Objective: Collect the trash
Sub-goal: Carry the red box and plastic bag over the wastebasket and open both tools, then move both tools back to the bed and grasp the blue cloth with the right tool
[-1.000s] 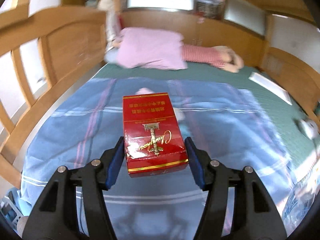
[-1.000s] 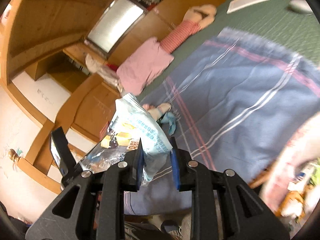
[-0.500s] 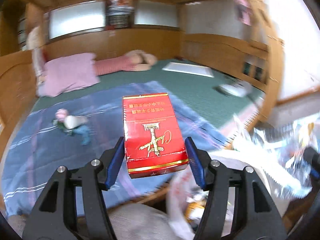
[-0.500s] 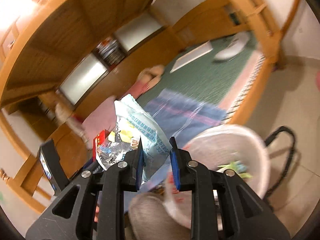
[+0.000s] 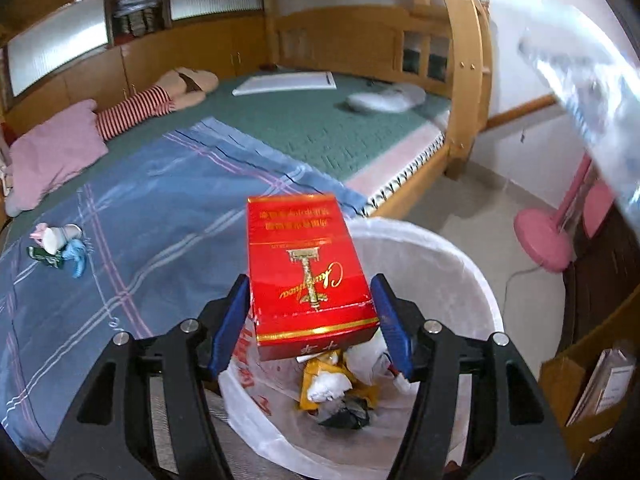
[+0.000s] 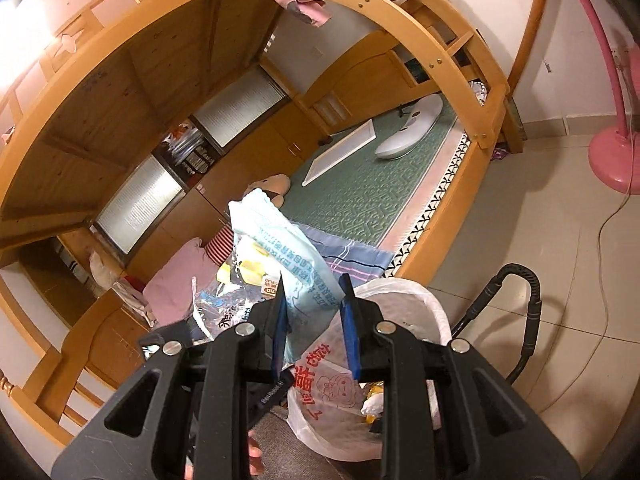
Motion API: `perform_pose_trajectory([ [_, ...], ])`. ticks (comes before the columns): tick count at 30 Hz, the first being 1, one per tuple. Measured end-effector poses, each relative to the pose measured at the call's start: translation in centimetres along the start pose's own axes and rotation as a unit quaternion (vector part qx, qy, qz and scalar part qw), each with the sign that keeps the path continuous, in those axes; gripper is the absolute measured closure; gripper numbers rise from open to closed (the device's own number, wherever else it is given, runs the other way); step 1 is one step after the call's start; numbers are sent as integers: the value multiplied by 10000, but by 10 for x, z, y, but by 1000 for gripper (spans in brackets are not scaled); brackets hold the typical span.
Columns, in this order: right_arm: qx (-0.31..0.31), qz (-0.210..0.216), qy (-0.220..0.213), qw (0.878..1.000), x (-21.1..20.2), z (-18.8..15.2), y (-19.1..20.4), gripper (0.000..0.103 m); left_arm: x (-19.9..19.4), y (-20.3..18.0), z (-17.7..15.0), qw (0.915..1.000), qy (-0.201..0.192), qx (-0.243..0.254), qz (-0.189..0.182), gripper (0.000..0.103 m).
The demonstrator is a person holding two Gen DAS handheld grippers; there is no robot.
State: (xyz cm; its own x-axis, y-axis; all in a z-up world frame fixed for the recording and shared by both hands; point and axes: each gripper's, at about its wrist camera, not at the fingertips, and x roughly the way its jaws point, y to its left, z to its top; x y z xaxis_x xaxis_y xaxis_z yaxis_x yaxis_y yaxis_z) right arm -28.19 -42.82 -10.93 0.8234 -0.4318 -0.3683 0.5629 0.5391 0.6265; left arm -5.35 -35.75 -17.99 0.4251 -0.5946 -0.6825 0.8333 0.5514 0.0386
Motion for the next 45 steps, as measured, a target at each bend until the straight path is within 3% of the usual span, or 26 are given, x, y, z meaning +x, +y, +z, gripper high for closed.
perform_pose_trajectory([
  [1, 21, -19, 6, 10000, 1, 0, -3, 78, 4, 1, -1, 10000, 52, 0, -16, 25],
  [2, 30, -40, 8, 10000, 0, -1, 0, 78, 6, 1, -1, 10000, 64, 9, 1, 21],
  [6, 58, -146, 65, 9999, 4, -4, 0, 78, 4, 2, -2, 9999, -12, 46, 94, 14],
  [13, 5, -316, 362, 9988, 28, -11, -1, 78, -6, 26, 3, 9994, -140, -232, 234, 13],
  [22, -121, -527, 1022, 9933, 79, -29, 2, 76, -45, 92, 5, 9921, -575, -824, 752, 13],
  [24, -149, -584, 1193, 9910, 92, -33, 2, 70, -52, 105, 5, 9901, -625, -930, 845, 13],
  [26, -259, -696, 1365, 9879, 105, -36, 4, 44, -57, 120, 5, 9874, -661, -1077, 953, 13],
  [28, -378, -915, 1361, 9857, 111, -39, 7, 32, -61, 132, 5, 9852, -692, -1183, 1030, 13],
  [32, -438, -1003, 1318, 9852, 113, -40, 11, 32, -68, 157, 1, 9799, -719, -1408, 1214, 13],
  [39, -923, -588, 1656, 9801, 141, -52, 53, 32, -86, 220, -19, 9643, -779, -1821, 1761, 13],
  [45, -1590, 139, 2389, 9579, 213, -94, 129, 32, -102, 288, -53, 9429, -592, -2235, 2397, 12],
])
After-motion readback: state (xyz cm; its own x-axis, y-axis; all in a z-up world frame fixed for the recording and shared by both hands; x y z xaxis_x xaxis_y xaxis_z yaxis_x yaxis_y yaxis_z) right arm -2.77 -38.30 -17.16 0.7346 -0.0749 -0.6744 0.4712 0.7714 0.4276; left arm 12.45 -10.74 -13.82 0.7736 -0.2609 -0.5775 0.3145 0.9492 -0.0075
